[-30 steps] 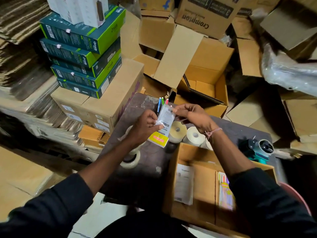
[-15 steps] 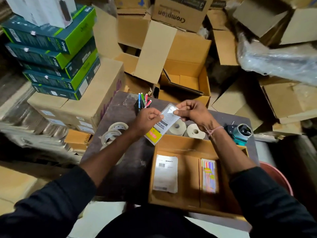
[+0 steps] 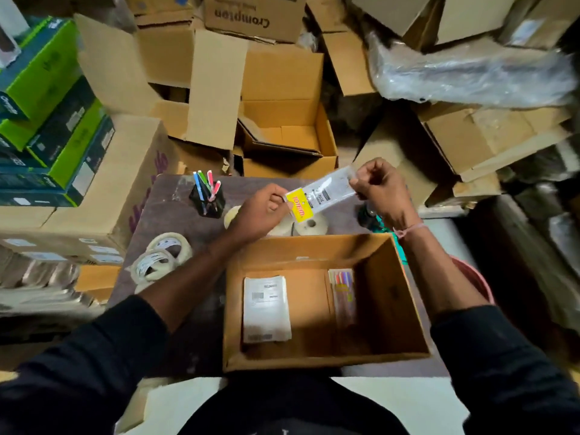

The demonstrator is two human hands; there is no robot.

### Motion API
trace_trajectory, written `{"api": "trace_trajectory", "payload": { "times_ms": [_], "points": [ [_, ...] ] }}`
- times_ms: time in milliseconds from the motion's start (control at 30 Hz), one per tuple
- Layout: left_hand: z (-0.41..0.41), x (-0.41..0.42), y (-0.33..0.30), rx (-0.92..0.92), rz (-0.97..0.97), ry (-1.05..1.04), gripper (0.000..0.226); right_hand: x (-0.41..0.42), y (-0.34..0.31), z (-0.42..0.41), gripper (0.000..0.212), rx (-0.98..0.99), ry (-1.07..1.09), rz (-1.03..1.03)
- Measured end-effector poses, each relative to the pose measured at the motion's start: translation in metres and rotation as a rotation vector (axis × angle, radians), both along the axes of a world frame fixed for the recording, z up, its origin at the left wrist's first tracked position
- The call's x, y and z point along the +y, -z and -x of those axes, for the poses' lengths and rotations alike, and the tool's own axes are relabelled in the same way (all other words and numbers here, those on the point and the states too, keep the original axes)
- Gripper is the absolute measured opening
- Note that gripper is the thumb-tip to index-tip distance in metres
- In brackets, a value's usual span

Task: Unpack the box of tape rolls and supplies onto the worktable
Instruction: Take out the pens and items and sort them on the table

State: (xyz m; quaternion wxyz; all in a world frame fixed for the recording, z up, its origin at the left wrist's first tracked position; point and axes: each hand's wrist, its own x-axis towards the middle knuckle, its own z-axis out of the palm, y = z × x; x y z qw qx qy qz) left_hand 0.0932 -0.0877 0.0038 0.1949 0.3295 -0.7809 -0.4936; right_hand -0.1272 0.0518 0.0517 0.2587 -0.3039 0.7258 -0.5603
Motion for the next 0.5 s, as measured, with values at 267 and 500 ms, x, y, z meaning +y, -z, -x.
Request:
{"api": "trace_trajectory", "payload": {
  "times_ms": [267,500],
  "points": [
    [0.093,0.068,0.012,-0.186,0.139,0.255,0.05,0.093,0.018,0.076,0.039,0.097,0.261,-0.12],
    [0.138,0.098,0.031,-0.385,0.316,0.529,0.025,0.182,0.061,0.132,0.018,0.151,0.852,-0.386]
  ]
}}
